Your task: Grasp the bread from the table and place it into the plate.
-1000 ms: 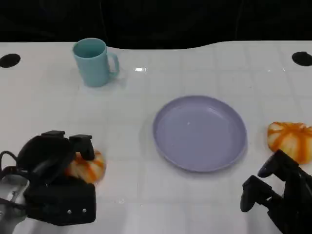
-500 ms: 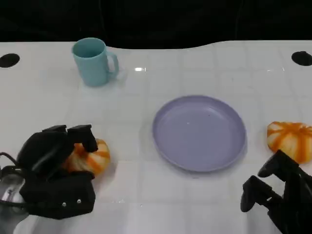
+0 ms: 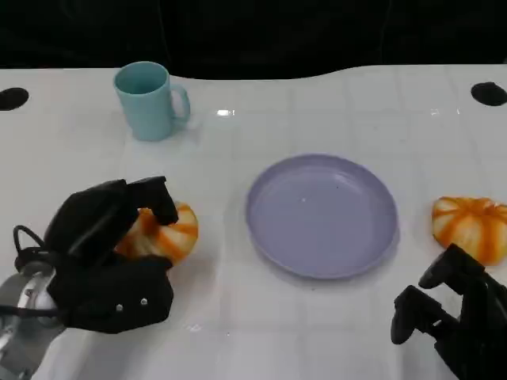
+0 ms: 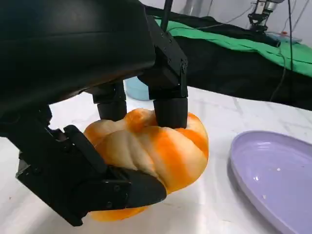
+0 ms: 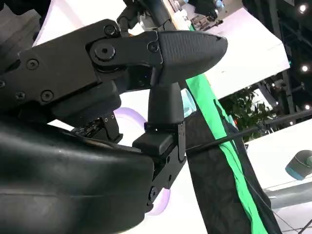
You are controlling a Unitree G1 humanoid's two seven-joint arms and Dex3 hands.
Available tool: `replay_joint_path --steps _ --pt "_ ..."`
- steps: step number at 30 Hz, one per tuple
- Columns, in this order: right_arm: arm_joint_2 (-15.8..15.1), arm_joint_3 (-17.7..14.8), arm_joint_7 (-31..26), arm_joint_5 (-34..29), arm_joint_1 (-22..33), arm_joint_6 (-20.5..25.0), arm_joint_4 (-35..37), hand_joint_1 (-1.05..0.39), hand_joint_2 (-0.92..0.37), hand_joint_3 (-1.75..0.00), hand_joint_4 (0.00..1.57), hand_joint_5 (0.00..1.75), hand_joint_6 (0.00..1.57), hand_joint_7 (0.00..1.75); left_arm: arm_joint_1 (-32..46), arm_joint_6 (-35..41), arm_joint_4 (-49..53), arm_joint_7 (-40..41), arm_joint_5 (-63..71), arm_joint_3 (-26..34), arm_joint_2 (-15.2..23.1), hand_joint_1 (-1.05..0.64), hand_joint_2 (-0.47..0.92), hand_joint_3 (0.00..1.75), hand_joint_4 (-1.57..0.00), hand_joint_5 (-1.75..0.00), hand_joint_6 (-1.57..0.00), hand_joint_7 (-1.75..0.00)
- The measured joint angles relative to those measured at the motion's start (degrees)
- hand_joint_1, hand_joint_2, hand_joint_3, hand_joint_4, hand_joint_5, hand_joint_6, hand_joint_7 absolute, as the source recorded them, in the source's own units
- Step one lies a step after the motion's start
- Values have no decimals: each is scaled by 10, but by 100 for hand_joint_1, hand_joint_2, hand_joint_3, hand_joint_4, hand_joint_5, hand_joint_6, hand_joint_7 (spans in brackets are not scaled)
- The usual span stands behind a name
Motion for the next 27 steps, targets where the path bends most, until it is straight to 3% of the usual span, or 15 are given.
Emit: replay_joint_path --steps 9,27 --pt "-2 2 -1 -1 0 3 0 -59 -92 -39 74 175 55 163 -5 30 -31 -1 14 -2 -29 -19 55 113 -86 -175 -66 -175" --pt "-5 5 -9 -9 5 11 -7 -58 -92 -40 73 175 56 162 -106 21 15 -2 16 -18 -85 -19 48 122 -86 -175 -70 -175"
